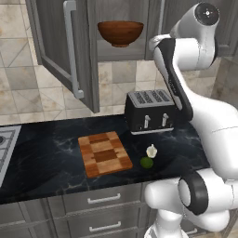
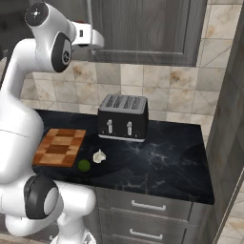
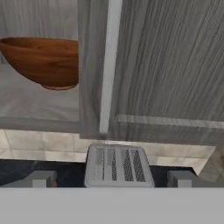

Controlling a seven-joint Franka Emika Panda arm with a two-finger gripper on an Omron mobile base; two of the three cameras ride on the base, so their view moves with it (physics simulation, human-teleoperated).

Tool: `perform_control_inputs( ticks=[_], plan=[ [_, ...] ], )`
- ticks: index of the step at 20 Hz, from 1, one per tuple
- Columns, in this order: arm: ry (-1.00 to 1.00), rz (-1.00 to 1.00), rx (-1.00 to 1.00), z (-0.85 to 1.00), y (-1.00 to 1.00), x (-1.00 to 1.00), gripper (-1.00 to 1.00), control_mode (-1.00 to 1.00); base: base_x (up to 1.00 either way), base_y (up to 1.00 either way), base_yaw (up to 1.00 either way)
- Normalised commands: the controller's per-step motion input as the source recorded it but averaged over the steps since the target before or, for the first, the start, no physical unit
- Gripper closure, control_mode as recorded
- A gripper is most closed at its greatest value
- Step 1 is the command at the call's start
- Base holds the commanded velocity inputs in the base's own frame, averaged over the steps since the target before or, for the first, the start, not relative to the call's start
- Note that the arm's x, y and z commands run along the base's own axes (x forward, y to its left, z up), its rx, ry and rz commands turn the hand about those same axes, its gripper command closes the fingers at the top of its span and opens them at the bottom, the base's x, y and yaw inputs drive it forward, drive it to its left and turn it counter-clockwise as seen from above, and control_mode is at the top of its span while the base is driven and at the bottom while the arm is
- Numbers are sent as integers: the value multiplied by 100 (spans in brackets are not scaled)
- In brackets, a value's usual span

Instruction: Open the cabinet. Place the bowl and condiment on the counter. Then place the lime and garlic on the cutting board.

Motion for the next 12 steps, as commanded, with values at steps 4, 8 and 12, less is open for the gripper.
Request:
perform_control_inputs(
  ticks=[4,8,12],
  plan=[
    [8,0,0,12,0,61,-100,-100,0,0,0],
    [6,0,0,13,-3,53,-100,-100,0,0,0],
    [0,0,0,0,-14,38,-100,-100,0,0,0]
  ],
)
